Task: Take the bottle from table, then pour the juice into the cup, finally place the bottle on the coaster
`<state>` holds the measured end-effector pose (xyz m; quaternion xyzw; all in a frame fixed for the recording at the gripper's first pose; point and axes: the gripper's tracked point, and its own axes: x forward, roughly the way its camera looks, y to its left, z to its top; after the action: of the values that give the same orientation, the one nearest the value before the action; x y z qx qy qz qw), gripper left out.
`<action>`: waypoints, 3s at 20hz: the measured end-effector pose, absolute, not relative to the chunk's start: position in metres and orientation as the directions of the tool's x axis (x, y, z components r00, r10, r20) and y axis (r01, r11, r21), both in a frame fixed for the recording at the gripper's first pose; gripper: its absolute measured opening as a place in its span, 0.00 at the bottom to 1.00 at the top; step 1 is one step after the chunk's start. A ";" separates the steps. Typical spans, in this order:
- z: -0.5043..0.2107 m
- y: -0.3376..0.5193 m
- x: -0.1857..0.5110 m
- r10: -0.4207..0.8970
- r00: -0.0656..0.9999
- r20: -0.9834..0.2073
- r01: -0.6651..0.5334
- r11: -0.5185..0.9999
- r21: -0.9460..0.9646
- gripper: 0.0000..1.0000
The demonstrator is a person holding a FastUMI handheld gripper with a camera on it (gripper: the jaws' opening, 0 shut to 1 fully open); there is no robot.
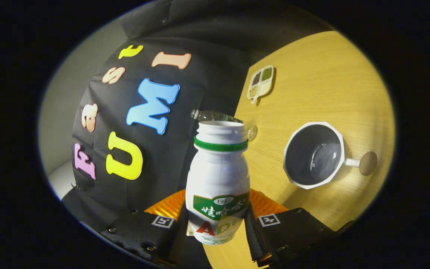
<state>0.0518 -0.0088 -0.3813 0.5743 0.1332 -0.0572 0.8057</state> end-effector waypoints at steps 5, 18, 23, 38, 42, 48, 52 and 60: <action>-0.371 0.000 0.058 0.053 0.961 -0.273 0.192 0.582 0.790 0.67; -0.345 0.059 0.070 0.016 0.980 -0.199 0.006 0.994 0.108 0.67; -0.344 0.080 0.079 0.015 0.992 -0.128 -0.024 0.997 -0.075 0.67; -0.413 0.095 0.121 0.019 0.977 -0.214 -0.039 0.995 -0.087 0.67; -0.433 0.090 0.132 0.021 0.969 -0.248 -0.031 0.999 -0.036 0.67; -0.454 0.088 0.139 0.018 0.959 -0.282 -0.027 0.999 -0.030 0.67; -0.449 0.089 0.147 0.037 0.963 -0.267 -0.044 0.999 -0.020 0.67; -0.437 0.080 0.143 0.032 0.970 -0.240 -0.023 0.999 0.038 0.97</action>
<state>0.1426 0.0805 -0.4373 0.0177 0.1212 0.0139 0.9924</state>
